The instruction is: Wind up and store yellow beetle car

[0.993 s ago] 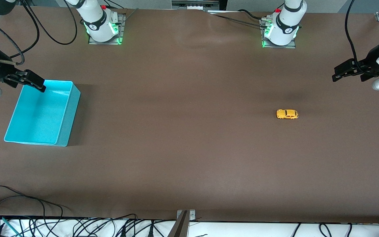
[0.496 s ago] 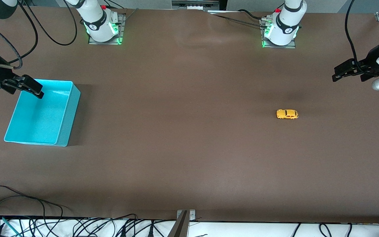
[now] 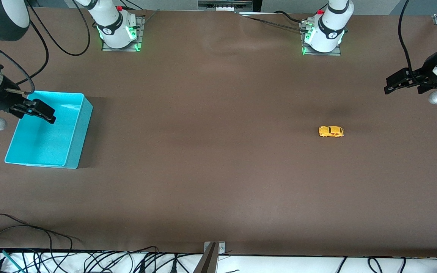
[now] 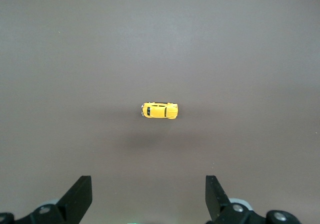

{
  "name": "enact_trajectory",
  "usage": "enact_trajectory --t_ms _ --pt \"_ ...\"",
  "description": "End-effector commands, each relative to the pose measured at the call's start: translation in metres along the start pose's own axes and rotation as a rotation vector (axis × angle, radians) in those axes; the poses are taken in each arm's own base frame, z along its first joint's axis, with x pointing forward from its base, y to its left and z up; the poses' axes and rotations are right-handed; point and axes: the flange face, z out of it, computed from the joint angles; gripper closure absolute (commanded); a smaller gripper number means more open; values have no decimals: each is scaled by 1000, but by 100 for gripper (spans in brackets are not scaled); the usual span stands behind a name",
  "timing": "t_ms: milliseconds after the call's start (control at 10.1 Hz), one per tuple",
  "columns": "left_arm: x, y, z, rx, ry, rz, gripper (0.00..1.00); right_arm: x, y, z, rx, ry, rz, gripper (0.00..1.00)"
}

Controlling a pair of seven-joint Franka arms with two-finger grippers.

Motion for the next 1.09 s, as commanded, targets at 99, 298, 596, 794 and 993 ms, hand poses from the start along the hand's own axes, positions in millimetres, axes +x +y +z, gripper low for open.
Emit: enact_trajectory --t_ms 99,298,596,794,993 --pt "-4 3 -6 43 4 5 0 2 2 -7 10 20 0 0" --pt "-4 3 -6 43 4 5 0 -3 1 -17 10 21 -6 0" --pt "-4 2 -6 43 4 2 0 -4 -3 -16 11 15 -15 0" --pt "-4 2 -6 43 4 2 0 -10 3 -25 13 5 -8 0" --pt "-4 2 -6 43 4 2 0 -14 5 -27 9 -13 -5 0"
